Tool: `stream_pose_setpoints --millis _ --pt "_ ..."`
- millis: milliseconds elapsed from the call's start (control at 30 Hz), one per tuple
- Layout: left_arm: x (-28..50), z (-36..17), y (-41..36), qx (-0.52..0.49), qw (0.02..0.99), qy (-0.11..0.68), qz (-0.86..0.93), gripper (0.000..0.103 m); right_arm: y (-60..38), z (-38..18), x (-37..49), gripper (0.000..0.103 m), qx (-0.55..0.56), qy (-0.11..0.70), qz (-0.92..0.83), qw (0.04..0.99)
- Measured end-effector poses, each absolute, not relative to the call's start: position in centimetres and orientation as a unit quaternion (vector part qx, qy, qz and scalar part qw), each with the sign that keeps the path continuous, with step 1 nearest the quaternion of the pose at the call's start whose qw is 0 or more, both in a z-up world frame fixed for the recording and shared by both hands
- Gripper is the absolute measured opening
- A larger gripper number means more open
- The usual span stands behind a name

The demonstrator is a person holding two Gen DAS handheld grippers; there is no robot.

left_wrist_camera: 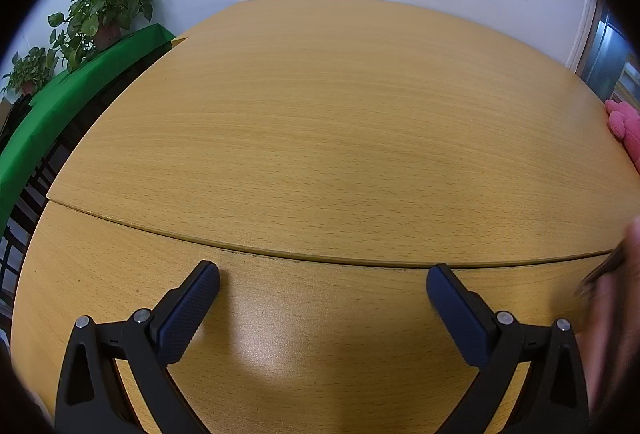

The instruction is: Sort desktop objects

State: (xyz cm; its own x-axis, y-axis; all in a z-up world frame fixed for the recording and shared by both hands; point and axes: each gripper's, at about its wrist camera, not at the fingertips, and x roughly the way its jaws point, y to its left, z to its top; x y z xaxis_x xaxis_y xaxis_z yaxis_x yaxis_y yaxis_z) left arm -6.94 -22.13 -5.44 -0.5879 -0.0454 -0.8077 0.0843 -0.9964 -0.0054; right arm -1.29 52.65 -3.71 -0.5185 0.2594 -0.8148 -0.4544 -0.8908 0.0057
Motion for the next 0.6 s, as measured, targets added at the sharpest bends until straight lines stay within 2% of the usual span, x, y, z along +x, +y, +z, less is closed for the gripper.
stream_pose_setpoints --millis 600 --pt "-6.99 -5.41 -22.09 0.452 0.037 0.022 -0.891 0.103 52.64 -3.81 -1.39 0.103 -0.445 0.109 0.865 0.206"
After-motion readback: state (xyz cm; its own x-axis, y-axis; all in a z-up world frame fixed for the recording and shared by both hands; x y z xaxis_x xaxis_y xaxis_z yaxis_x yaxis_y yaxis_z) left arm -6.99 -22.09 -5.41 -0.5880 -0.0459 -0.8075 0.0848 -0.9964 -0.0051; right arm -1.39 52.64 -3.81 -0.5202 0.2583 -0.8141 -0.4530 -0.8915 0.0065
